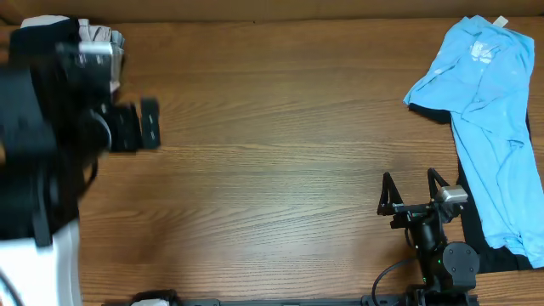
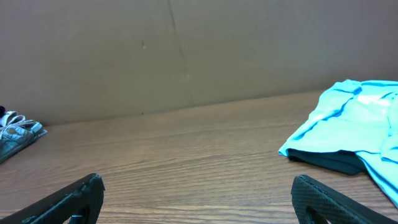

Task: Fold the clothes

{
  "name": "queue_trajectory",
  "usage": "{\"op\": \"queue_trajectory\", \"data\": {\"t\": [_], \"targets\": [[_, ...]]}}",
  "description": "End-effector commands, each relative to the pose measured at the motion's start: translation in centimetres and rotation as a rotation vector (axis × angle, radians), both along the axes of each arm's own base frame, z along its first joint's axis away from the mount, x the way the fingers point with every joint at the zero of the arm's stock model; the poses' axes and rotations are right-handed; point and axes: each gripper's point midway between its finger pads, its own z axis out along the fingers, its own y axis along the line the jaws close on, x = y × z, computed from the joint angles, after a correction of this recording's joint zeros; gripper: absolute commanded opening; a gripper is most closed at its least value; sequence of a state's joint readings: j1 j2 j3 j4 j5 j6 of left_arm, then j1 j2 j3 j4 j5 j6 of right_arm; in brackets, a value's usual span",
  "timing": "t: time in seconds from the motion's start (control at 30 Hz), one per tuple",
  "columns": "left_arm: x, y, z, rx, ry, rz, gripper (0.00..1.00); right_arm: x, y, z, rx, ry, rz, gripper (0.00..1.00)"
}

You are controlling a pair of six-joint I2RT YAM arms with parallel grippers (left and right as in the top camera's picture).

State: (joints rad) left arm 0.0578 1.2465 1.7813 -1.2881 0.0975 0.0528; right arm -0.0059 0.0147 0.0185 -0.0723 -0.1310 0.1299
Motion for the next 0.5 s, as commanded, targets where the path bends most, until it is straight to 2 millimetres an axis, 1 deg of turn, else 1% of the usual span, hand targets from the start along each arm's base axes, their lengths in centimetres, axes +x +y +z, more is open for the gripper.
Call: {"op": "queue_trajectory", "data": {"t": [0.0, 0.13, 0.23, 0.33, 0.47], "targets": [[-2.6, -0.5, -1.0, 0.026, -0.076, -0.016, 1.00, 0.0, 0.1, -0.2, 0.000, -0.005, 0.005, 1.00], [-4.1, -0.8, -1.6, -0.040, -0.266, 0.021, 1.00, 0.0, 0.1, -0.2, 0.000, -0.005, 0.005, 1.00], [-4.5, -1.6, -2.9, -0.090, -0.416, -0.007, 1.00, 0.0, 0.1, -0.2, 0.000, -0.005, 0.005, 1.00], [-4.6, -2.0, -5.4, -0.140, -0.549, -0.009, 1.00, 0.0, 0.1, -0.2, 0.000, -0.005, 0.005, 1.00], [-4.7, -1.9, -9.0, -0.190, -0.657, 0.007, 1.00, 0.0, 0.1, -0.2, 0.000, -0.005, 0.005, 1.00]]}}
